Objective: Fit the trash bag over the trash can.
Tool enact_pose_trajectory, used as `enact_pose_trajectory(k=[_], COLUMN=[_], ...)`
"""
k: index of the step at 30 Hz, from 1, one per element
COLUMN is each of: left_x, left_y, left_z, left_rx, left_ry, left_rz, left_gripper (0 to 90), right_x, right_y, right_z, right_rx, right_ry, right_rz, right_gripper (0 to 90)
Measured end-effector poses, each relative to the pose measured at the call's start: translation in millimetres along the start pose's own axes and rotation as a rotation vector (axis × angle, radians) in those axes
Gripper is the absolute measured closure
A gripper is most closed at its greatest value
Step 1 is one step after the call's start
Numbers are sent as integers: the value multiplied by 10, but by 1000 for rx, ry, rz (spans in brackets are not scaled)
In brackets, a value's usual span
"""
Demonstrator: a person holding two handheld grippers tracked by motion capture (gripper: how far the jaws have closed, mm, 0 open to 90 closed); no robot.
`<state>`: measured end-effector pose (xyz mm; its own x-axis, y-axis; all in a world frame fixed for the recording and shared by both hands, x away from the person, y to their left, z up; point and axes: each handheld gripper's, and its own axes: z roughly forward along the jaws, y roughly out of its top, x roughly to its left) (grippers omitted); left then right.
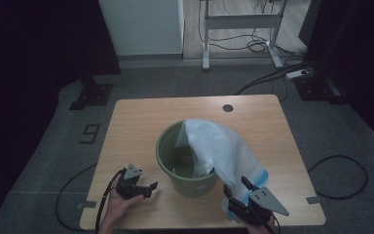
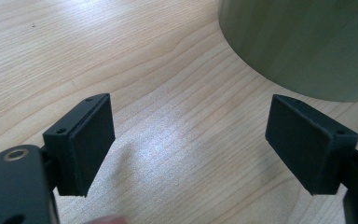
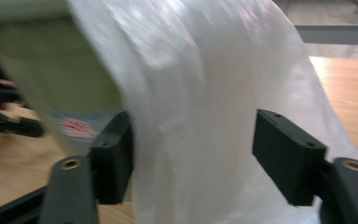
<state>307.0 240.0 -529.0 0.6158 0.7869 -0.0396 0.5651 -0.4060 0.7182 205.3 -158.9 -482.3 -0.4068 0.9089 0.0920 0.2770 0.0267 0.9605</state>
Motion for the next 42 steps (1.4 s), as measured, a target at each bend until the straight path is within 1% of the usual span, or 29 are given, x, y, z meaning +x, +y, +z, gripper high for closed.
enact_pose_trajectory(k=[1,2,4,5,6,7,8,9,10,11,13,16,18,19,20,21,23,25,28,31,33,35,36,37,40,42], left_x=[1,0,-3,-3,-1,0,1,1,3,4,4,-5,-32,-50,-69,-82,-111,-131,-156,-177,-191,-215,-232,-251,-310,-346], left_y=[0,-1,-1,-1,0,0,1,3,5,7,16,39,70,88,106,124,157,190,232,273,309,352,373,395,455,488], left_z=[0,1,4,4,3,-1,-6,-14,-24,-34,-58,-101,-134,-151,-170,-192,-240,-295,-388,-494,-571,-647,-684,-721,-816,-870], left_rx=[-1,-1,0,0,-1,-2,-5,-11,-16,-22,-34,-58,-70,-78,-87,-96,-114,-133,-154,-172,-193,-214,-224,-230,-249,-261], left_ry=[-1,-1,0,1,1,1,2,4,3,3,6,7,14,19,20,23,24,26,42,68,66,66,64,65,67,64], left_rz=[0,1,2,2,1,1,-1,-3,-4,-6,-10,-21,-13,-6,-3,1,2,3,10,19,18,20,21,27,30,35], left_gripper=[153,153,152,153,153,153,154,154,154,154,156,164,166,166,166,166,171,175,179,180,184,188,188,188,189,189], right_x=[-8,-21,-47,-68,-68,-82,-129,-129,-183,-183,-229,-287,-327,-360,-360,-377,-409,-427,-430,-397,-347,-280,-194,-194,-49,38], right_y=[-20,-39,-72,-89,-89,-89,-72,-72,-38,-38,7,101,178,263,263,313,427,552,750,941,1052,1141,1205,1205,1254,1256], right_z=[24,43,70,87,87,92,87,87,67,67,33,-33,-76,-113,-113,-132,-160,-187,-214,-225,-214,-187,-151,-151,-87,-36], right_rx=[11,17,22,30,30,33,24,24,7,7,-18,-61,-91,-122,-122,-139,-166,-199,-248,-295,-318,-335,-347,-347,-349,-337], right_ry=[-18,-26,-27,-42,-42,-60,-90,-90,-109,-109,-133,-160,-174,-190,-190,-196,-198,-200,-195,-168,-144,-116,-88,-88,-28,7], right_rz=[-2,-4,-9,-17,-17,-18,-14,-14,-13,-13,-23,-41,-50,-63,-63,-64,-62,-71,-86,-86,-87,-96,-111,-111,-127,-138], right_gripper=[373,412,526,651,651,697,792,792,853,853,885,888,889,889,889,889,889,889,889,889,889,889,889,889,889,889])
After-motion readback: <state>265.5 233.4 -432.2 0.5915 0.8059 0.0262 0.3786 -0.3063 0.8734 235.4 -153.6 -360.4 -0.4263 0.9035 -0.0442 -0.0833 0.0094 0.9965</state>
